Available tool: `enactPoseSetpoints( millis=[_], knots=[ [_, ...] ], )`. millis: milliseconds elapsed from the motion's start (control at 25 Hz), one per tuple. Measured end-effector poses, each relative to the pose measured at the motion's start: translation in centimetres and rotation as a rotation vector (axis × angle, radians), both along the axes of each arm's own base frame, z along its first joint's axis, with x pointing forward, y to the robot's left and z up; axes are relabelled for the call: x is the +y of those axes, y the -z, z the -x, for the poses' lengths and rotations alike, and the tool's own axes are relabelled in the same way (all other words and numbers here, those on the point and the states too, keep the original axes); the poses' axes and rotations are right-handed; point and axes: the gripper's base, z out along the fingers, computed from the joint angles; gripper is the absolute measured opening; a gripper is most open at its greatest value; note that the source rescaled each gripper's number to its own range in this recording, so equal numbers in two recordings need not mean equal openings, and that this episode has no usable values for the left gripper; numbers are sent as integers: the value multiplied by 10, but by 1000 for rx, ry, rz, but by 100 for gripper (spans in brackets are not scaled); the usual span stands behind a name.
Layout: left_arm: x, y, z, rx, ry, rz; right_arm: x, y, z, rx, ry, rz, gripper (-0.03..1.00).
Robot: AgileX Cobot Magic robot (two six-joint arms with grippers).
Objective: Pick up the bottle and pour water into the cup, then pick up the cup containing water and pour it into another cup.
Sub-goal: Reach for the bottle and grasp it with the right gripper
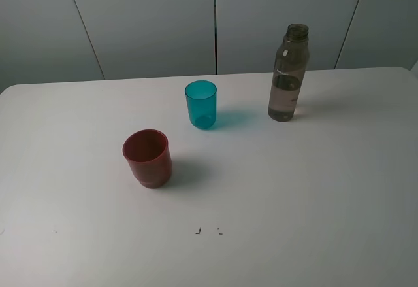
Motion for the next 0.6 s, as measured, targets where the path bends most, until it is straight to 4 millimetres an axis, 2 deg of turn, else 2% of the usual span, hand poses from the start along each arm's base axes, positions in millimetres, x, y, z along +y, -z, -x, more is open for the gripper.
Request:
enactPoseSetpoints(
  millis=[600],
  knots=[
    [0, 0, 0, 0, 0, 0, 0, 0, 0, 0, 0, 0, 100]
  ],
)
